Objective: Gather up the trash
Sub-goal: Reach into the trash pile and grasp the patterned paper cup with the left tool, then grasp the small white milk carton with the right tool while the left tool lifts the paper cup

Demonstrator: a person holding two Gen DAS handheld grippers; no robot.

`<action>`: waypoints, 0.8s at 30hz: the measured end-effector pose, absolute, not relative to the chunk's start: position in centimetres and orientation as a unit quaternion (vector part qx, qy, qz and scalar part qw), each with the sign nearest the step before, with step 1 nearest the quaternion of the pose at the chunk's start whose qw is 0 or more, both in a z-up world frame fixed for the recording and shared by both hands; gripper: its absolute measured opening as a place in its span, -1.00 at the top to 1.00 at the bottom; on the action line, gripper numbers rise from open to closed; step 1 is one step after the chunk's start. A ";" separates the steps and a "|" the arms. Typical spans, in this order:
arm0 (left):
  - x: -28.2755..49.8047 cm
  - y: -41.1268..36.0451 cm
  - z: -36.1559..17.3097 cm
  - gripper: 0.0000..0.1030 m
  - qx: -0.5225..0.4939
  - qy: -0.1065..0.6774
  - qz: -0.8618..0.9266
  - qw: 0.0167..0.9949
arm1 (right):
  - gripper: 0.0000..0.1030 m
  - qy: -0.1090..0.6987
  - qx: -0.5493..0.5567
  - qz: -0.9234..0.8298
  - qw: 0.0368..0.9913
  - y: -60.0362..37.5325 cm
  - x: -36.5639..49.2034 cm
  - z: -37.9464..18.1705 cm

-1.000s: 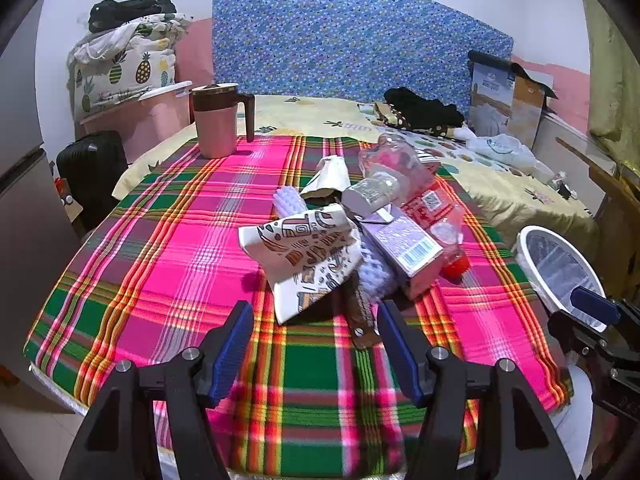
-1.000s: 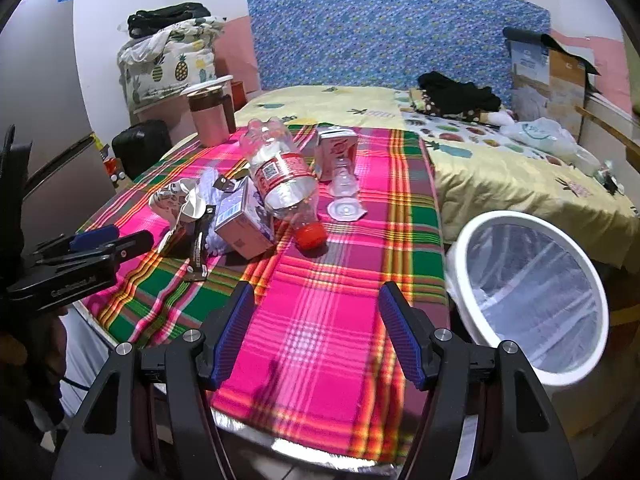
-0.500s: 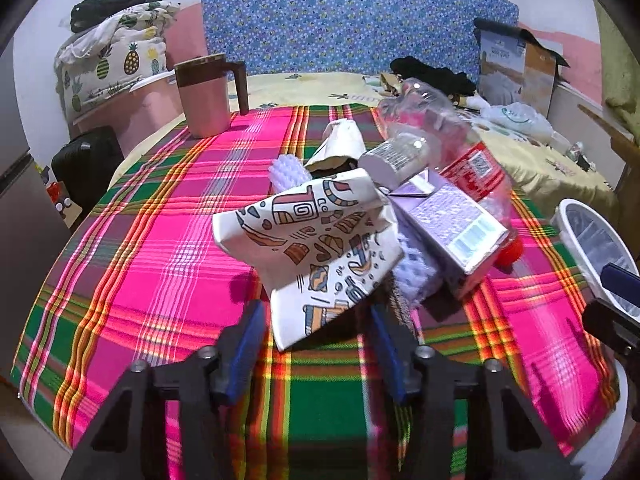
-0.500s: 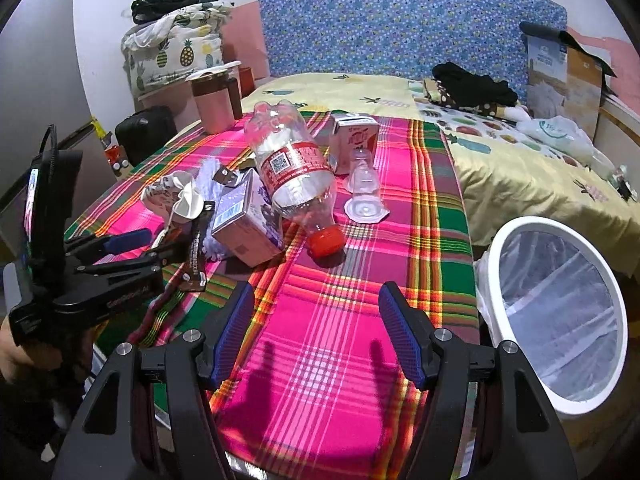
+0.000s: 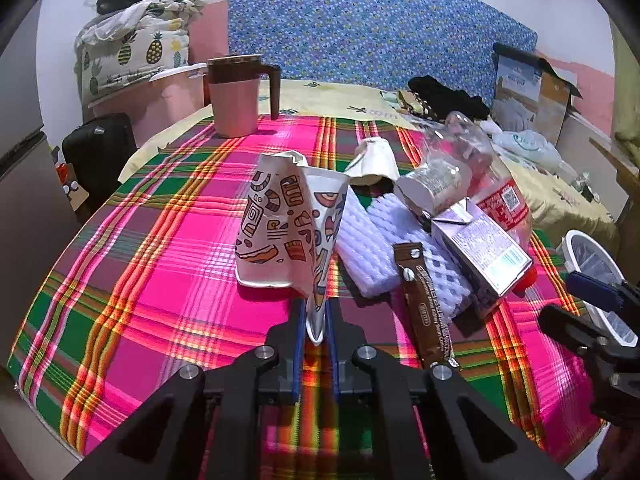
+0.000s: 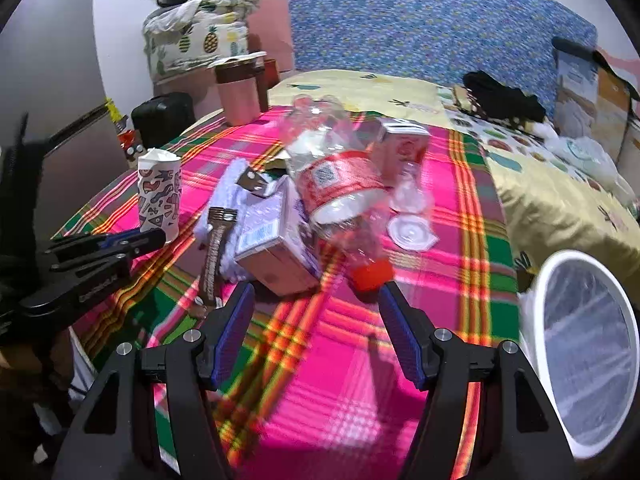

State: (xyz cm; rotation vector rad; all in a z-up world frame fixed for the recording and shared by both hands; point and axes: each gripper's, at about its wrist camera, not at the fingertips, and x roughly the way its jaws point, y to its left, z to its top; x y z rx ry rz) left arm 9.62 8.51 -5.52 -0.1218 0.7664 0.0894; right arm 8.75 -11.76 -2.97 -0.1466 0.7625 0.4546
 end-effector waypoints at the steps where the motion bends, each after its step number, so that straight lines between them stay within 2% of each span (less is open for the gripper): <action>1: 9.6 8.7 -5.5 0.81 -0.062 0.373 0.043 0.925 | -0.28 0.368 -0.075 0.224 0.899 -11.3 8.9 -3.0; 8: 9.3 9.9 -5.2 0.81 -0.075 0.368 0.037 0.926 | -0.24 0.359 -0.105 0.237 0.897 -9.6 9.8 -3.3; 9: 9.3 10.1 -5.2 0.81 -0.076 0.368 0.037 0.926 | -0.20 0.359 -0.109 0.238 0.896 -9.4 9.9 -3.4; 11: 9.4 10.2 -5.2 0.81 -0.077 0.368 0.038 0.926 | 0.07 0.359 -0.118 0.236 0.895 -9.1 10.2 -3.5; 12: 9.4 10.3 -5.2 0.81 -0.078 0.368 0.039 0.926 | 0.10 0.360 -0.120 0.237 0.894 -9.0 10.2 -3.6; 24: 8.3 9.3 -4.0 0.81 -0.073 0.357 0.029 0.931 | 0.11 0.347 -0.098 0.248 0.899 -10.3 8.0 -2.1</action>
